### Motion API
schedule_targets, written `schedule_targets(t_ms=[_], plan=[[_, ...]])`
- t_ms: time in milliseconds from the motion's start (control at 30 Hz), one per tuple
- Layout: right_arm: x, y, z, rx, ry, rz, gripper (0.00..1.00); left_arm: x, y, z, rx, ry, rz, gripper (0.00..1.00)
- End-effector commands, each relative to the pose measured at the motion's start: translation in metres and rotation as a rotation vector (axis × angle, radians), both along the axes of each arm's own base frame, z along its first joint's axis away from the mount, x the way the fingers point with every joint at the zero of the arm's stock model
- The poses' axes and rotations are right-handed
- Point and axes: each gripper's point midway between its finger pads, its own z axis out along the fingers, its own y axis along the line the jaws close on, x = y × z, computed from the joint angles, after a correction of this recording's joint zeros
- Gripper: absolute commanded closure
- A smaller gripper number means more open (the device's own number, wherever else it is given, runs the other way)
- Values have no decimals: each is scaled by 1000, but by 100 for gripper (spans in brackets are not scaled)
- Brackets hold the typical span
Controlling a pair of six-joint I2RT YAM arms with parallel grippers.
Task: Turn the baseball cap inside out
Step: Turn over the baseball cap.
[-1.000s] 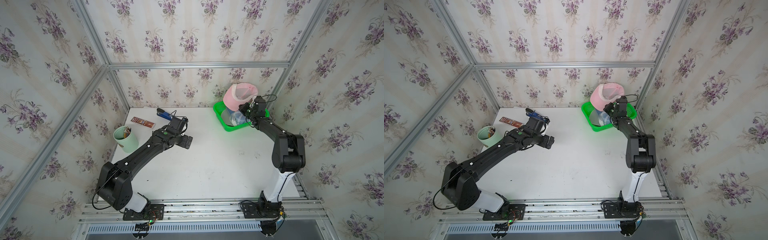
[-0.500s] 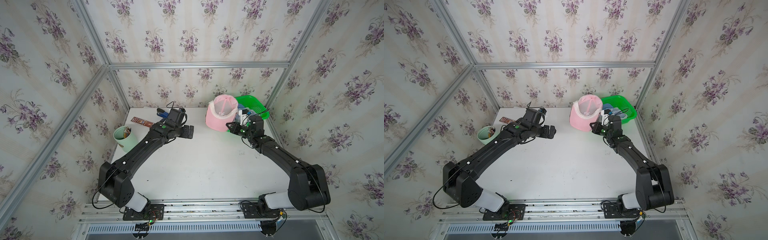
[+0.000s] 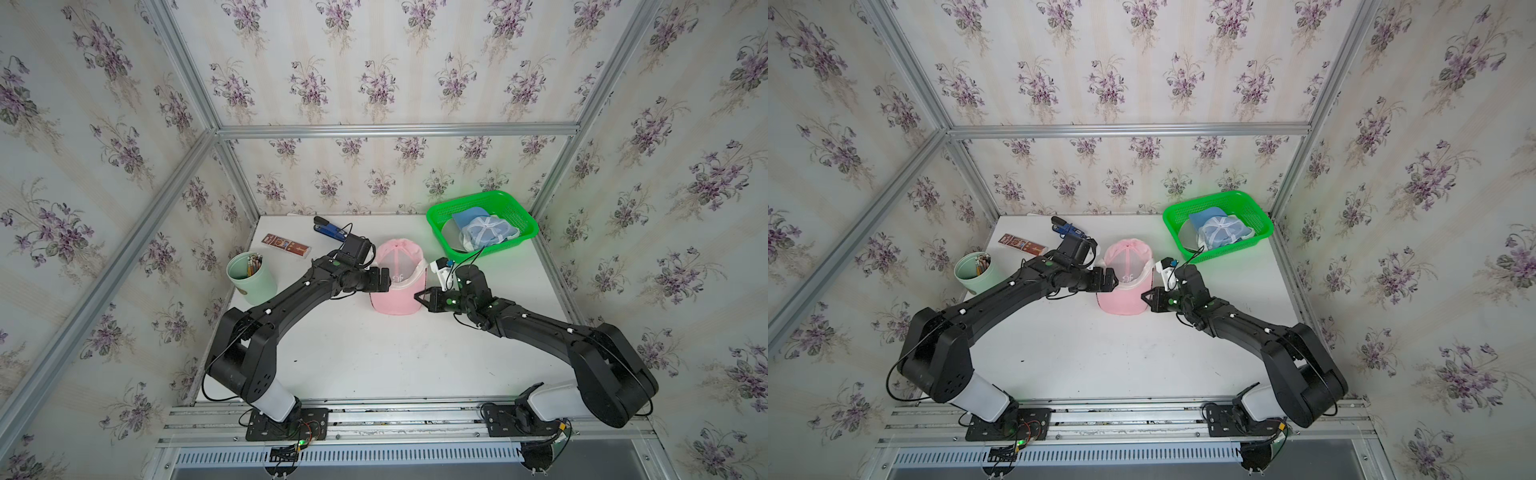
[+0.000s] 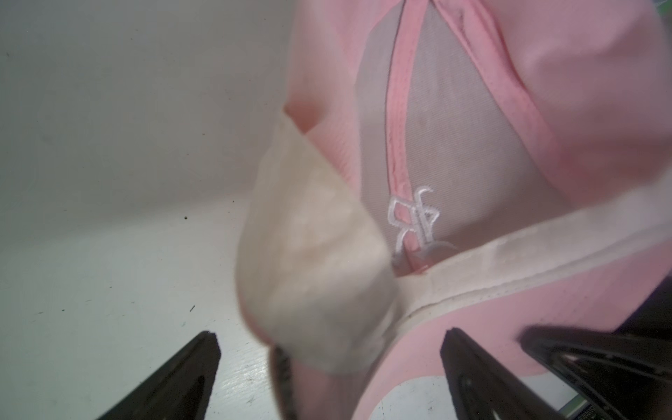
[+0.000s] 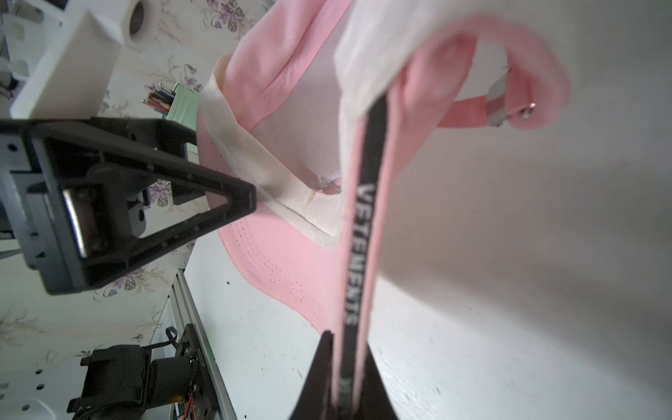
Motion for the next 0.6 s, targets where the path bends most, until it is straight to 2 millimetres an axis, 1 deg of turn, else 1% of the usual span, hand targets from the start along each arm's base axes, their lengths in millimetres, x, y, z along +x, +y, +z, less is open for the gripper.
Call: schedule_targets(t_ms=[0, 100, 200, 333, 400, 533, 567], plan=[[6, 14, 21, 102, -56, -6, 100, -1, -6, -3, -56, 1, -2, 8], [6, 19, 20, 146, -32, -21, 100, -3, -7, -2, -91, -15, 5, 13], [8, 19, 18, 164, -18, -49, 100, -4, -4, 1, -98, -29, 10, 21], [9, 17, 22, 202, -16, -84, 100, -8, -2, 3, -112, -33, 10, 26], [10, 17, 24, 217, -10, -92, 100, -9, -3, 2, -127, -29, 5, 31], [14, 15, 21, 209, -1, -121, 100, -11, -7, 6, -165, -35, -12, 34], [14, 16, 21, 212, 1, -119, 100, -11, -8, 7, -175, -34, -19, 37]])
